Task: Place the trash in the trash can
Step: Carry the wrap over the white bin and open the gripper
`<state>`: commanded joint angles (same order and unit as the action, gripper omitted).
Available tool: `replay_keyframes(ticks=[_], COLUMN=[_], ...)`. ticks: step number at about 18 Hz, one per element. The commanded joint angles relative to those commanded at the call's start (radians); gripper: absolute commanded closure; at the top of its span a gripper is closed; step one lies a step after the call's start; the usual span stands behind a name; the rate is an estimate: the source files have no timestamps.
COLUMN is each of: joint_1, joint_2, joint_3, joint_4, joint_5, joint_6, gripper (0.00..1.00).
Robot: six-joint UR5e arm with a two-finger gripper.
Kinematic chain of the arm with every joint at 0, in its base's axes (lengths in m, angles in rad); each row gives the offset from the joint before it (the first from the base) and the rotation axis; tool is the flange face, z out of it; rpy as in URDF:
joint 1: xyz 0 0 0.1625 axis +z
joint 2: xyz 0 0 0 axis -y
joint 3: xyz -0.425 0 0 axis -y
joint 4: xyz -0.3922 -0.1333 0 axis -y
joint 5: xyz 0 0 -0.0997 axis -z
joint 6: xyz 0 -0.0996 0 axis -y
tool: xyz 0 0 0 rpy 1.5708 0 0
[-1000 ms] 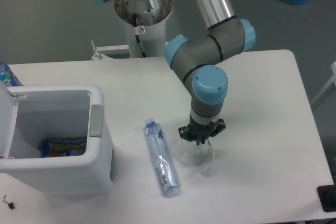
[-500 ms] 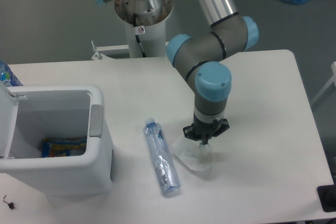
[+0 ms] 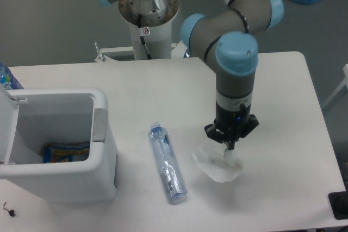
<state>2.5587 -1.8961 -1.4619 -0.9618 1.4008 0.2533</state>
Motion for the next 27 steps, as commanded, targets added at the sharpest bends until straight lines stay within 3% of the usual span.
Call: replay_keyframes(ticks=[7, 13, 21, 27], joint_1=[-0.014, -0.098, -0.29, -0.379], joint_2=[0.141, 0.245, 0.261, 0.264], joint_3=[0.003, -0.011, -0.026, -0.107], joint_4=[0.0, 0.0, 0.009, 0.058], joint_5=[-0.172, -0.249, -0.25, -0.249], joint_6=[-0.201, -0.264, -0.218, -0.174], gripper=[1.0, 1.0, 0.97, 0.96])
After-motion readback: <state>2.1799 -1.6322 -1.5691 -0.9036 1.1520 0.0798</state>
